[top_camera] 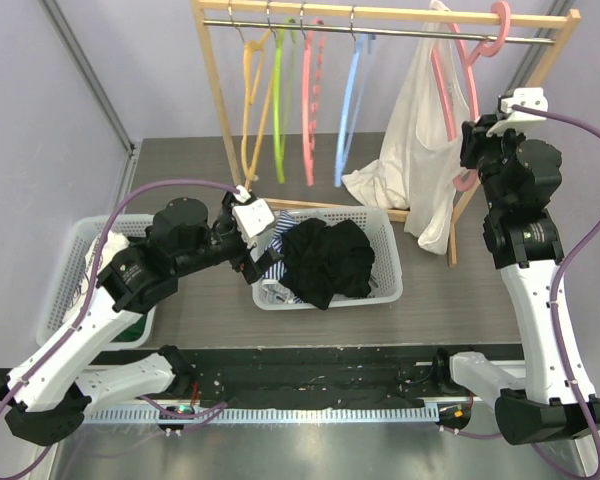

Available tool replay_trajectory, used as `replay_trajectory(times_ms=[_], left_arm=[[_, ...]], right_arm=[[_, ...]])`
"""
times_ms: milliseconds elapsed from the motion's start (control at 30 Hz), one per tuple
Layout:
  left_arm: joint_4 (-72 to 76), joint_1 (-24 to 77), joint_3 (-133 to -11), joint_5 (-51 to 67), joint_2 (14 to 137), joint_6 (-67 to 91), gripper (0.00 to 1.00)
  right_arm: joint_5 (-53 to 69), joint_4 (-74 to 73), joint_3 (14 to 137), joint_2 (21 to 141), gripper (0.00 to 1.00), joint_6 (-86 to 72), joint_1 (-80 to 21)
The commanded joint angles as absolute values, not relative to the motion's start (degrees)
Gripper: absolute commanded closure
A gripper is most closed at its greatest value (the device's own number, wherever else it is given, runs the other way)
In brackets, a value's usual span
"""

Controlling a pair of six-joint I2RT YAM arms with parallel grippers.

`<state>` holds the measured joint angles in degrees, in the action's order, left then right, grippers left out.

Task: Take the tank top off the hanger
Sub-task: Pick up the hanger from the clothesline.

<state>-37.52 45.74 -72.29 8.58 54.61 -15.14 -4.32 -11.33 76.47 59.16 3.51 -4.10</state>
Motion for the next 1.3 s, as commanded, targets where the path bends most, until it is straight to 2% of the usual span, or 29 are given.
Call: replay_trajectory(times_ms=[0, 600, 800, 867, 1067, 1100, 1133, 1167, 1233, 1267], left_arm=[[-35.2, 45.4, -72.2, 8.6, 53.7, -14.2, 0.03], [-34.7, 45.0, -71.5, 8.6, 53.3, -14.5, 0.03], [-34.7, 44.7, -71.6, 8.6, 53.5, -14.5, 0.03], [-34.7, 44.6, -71.7, 8.7, 53.6, -14.5, 0.03], [-34.7, 44.4, -71.5, 8.9, 53.4, -14.3, 0.03], [-34.7, 44.4, -71.3, 8.9, 53.3, -14.4, 0.03], [-34.7, 44.4, -71.3, 9.0, 53.2, -14.3, 0.03], [-34.7, 44.3, -71.2, 9.0, 53.3, -14.2, 0.03], [-34.7, 44.3, -71.0, 9.1, 53.2, -14.2, 0.03], [-34.7, 44.4, -70.9, 9.3, 53.1, -14.2, 0.03]], right_arm=[[-4.0, -3.2, 76.7, 56.7, 0.99, 3.0, -4.1], [-6.8, 10.2, 76.6, 56.1, 0.99, 2.1, -4.0], [-6.9, 16.4, 71.8, 55.1, 0.99, 1.2, -4.1], [-6.1, 16.1, 71.6, 55.5, 0.99, 1.6, -4.1], [-1.0, 0.9, 79.1, 58.6, 0.98, 1.1, -4.1], [-0.8, -3.5, 80.7, 58.8, 0.93, 0.6, -4.1], [-0.8, -5.5, 81.6, 58.9, 0.71, 0.4, -4.1], [-0.8, -7.8, 82.9, 59.7, 0.60, 0.1, -4.1], [-0.7, -15.8, 88.4, 61.0, 0.46, -1.4, -4.1], [-0.8, -18.6, 90.5, 61.8, 0.43, -2.3, -4.1]])
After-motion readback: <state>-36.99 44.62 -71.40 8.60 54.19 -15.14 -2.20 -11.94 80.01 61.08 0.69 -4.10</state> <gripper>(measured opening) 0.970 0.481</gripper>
